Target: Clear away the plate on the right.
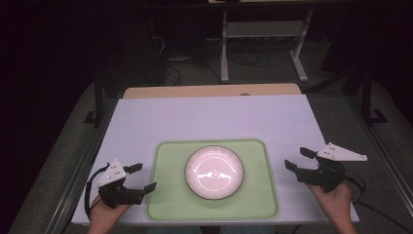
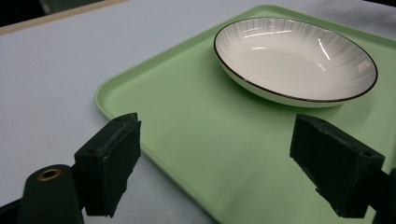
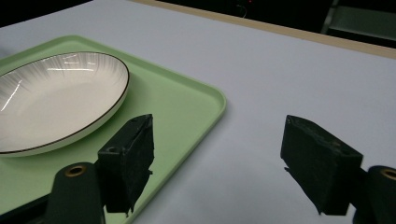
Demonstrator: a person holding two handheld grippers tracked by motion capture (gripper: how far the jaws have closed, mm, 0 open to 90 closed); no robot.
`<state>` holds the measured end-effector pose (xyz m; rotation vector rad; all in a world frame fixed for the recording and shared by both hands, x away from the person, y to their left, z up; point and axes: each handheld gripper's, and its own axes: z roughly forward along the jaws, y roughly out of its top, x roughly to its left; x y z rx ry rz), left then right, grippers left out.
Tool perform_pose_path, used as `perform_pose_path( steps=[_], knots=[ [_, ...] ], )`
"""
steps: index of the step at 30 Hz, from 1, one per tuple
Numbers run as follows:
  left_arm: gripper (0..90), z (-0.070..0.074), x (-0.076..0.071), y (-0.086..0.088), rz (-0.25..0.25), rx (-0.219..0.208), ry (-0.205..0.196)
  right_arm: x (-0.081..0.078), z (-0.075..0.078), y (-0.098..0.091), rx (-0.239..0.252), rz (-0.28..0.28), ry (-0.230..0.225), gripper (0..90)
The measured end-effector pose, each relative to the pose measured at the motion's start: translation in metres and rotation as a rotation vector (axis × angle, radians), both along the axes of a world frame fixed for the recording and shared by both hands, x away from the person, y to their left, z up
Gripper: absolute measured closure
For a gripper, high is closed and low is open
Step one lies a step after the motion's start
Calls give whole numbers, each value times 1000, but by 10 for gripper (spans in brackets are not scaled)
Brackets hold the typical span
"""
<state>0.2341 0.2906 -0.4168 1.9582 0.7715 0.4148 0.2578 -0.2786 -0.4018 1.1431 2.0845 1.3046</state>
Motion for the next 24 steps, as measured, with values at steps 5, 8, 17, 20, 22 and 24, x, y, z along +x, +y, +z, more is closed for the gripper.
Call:
perform_pose_path(
  steps=[5,8,17,20,22,24],
  knots=[
    [160,0,0,0,-2,2,4,-6,-3,-6,6,-12,-2,238],
    [160,0,0,-1,-2,4,2,-10,-4,-8,0,-16,-3,234],
    [160,0,0,-1,-7,5,1,-21,-14,-16,4,-40,3,230],
    [160,0,0,-1,-11,3,3,-23,-17,-17,1,-45,10,230],
    [160,0,0,-2,-13,3,1,-23,-18,-16,-3,-44,14,230],
    [160,0,0,-1,-13,2,2,-23,-18,-16,-10,-43,16,230]
  ],
)
